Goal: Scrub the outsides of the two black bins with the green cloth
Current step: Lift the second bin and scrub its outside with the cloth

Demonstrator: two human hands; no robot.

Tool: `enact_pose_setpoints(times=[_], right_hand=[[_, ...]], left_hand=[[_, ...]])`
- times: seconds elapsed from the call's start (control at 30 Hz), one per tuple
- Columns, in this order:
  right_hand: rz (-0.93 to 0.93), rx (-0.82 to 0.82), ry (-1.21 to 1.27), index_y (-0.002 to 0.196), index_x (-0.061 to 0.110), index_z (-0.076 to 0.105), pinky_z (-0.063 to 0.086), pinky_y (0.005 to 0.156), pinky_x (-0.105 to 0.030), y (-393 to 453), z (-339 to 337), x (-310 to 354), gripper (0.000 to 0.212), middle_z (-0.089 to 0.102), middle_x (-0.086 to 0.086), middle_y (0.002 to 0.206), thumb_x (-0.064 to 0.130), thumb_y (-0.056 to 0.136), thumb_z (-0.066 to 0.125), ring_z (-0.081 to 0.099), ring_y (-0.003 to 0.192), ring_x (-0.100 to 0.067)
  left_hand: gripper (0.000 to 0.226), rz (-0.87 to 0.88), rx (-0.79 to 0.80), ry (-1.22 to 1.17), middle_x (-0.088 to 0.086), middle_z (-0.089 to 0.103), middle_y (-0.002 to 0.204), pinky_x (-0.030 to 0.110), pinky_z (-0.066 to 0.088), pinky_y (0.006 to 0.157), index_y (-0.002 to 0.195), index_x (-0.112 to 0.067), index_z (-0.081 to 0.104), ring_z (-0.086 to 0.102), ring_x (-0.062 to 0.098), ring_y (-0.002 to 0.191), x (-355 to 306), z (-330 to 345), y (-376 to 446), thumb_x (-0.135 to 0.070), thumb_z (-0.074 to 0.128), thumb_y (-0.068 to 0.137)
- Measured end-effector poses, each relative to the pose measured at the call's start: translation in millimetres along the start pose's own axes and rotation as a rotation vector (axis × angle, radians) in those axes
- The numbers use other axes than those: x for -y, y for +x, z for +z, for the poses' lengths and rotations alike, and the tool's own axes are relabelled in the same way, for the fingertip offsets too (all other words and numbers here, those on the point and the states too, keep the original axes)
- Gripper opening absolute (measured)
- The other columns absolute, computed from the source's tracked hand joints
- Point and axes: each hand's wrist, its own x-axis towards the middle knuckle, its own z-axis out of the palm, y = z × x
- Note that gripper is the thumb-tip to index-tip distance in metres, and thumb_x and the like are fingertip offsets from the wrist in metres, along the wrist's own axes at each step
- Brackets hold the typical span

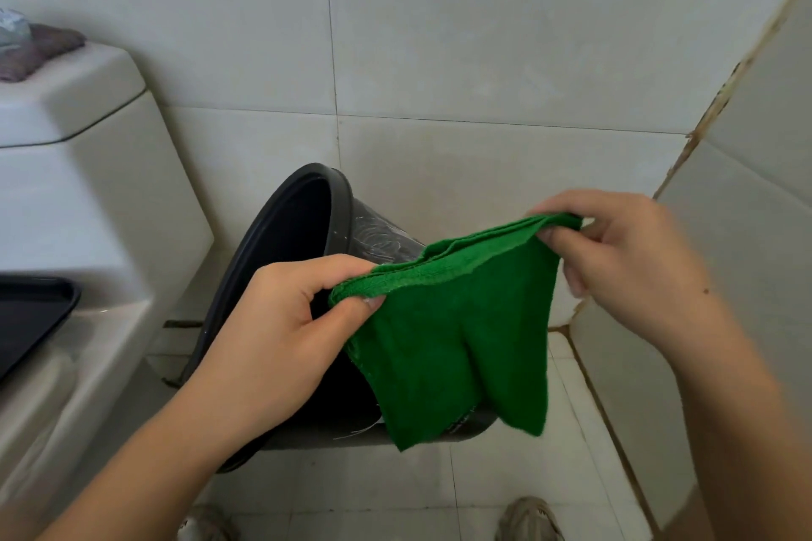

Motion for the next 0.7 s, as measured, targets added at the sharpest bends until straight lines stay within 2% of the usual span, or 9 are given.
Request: enact_pose_setpoints(times=[0.07, 0.1, 0.2, 0.27, 0.33, 0.43, 0.53, 0.63, 0.7], right_hand=[[-0.020, -0.083, 0.294, 0.080, 0.027, 0.068, 0.054, 0.061, -0.031, -1.8, -1.1, 5.7, 0.031, 0.070, 0.003, 0.063, -0.001, 0.087, 0.056, 0.067, 0.059, -0.008], [-0.064, -0.145, 0.355, 0.078, 0.025, 0.067, 0.057, 0.064, -0.031, -2.7, -1.2, 9.5, 0.028, 0.071, 0.004, 0.067, 0.000, 0.082, 0.056, 0.069, 0.064, -0.008], [-0.166, -0.209, 0.447, 0.073, 0.015, 0.061, 0.053, 0.062, -0.046, -5.1, 5.6, 23.4, 0.010, 0.061, -0.001, 0.067, 0.022, 0.073, 0.054, 0.061, 0.066, -0.019], [-0.169, -0.190, 0.412, 0.067, 0.015, 0.053, 0.040, 0.053, -0.037, -4.6, 16.0, 25.3, 0.030, 0.047, 0.001, 0.060, 0.043, 0.078, 0.054, 0.046, 0.057, -0.017], [-0.114, -0.211, 0.268, 0.064, 0.017, 0.046, 0.033, 0.050, -0.028, -4.0, 27.1, 26.9, 0.040, 0.042, 0.006, 0.054, 0.052, 0.077, 0.061, 0.038, 0.050, -0.006], [-0.060, -0.133, 0.131, 0.063, 0.019, 0.040, 0.033, 0.052, -0.033, -4.6, 37.6, 26.9, 0.033, 0.040, 0.004, 0.054, 0.024, 0.073, 0.071, 0.034, 0.049, -0.011], [-0.053, 0.005, 0.192, 0.069, 0.023, 0.040, 0.033, 0.052, -0.034, -3.5, 32.7, 25.2, 0.032, 0.043, 0.000, 0.060, 0.004, 0.069, 0.066, 0.035, 0.053, -0.014], [-0.078, 0.128, 0.372, 0.075, 0.024, 0.043, 0.038, 0.050, -0.042, -5.4, 14.3, 25.8, 0.038, 0.046, -0.010, 0.067, -0.002, 0.071, 0.070, 0.044, 0.058, -0.020], [-0.115, 0.220, 0.432, 0.079, 0.028, 0.046, 0.043, 0.052, -0.048, -9.2, 3.2, 27.6, 0.036, 0.052, -0.015, 0.074, 0.006, 0.070, 0.073, 0.049, 0.059, -0.031]], left_hand=[[0.028, 0.021, 0.020, -0.017, -0.019, 0.074, 0.084, 0.007, 0.048, 0.068, 0.088, -0.039, 0.074, 0.069, -0.003, 0.080, -1.3, -0.6, -0.1, -0.016, 0.058, 0.087], [0.028, 0.032, 0.029, -0.022, -0.020, 0.074, 0.085, 0.006, 0.048, 0.068, 0.088, -0.038, 0.075, 0.068, -0.004, 0.080, -2.0, -0.8, 0.0, -0.015, 0.058, 0.087], [0.027, 0.073, 0.070, -0.031, -0.021, 0.074, 0.086, 0.006, 0.048, 0.069, 0.098, -0.037, 0.072, 0.068, -0.005, 0.080, -3.7, -0.5, -0.1, -0.014, 0.062, 0.087], [0.023, 0.107, 0.122, -0.026, -0.020, 0.074, 0.088, 0.008, 0.050, 0.070, 0.103, -0.036, 0.071, 0.070, -0.003, 0.082, -5.3, 0.9, -0.4, -0.020, 0.063, 0.088], [0.025, 0.136, 0.185, 0.011, -0.017, 0.075, 0.091, 0.014, 0.053, 0.070, 0.106, -0.035, 0.071, 0.071, 0.001, 0.084, -6.6, 3.5, -1.1, -0.025, 0.056, 0.089], [0.025, 0.144, 0.252, 0.104, -0.017, 0.074, 0.091, 0.026, 0.055, 0.066, 0.109, -0.036, 0.069, 0.070, 0.005, 0.084, -3.9, 8.3, -2.3, -0.030, 0.054, 0.090], [0.025, 0.133, 0.228, 0.134, -0.017, 0.073, 0.090, 0.030, 0.054, 0.066, 0.108, -0.035, 0.070, 0.070, 0.006, 0.084, 1.5, 8.7, -2.2, -0.033, 0.052, 0.090], [0.026, 0.120, 0.164, 0.103, -0.021, 0.074, 0.093, 0.024, 0.055, 0.069, 0.108, -0.033, 0.070, 0.070, 0.000, 0.087, 4.2, 5.6, 0.3, -0.031, 0.051, 0.089], [0.028, 0.110, 0.132, 0.096, -0.025, 0.073, 0.094, 0.018, 0.054, 0.070, 0.111, -0.036, 0.066, 0.070, -0.003, 0.087, 5.0, 3.8, 1.4, -0.033, 0.050, 0.088]])
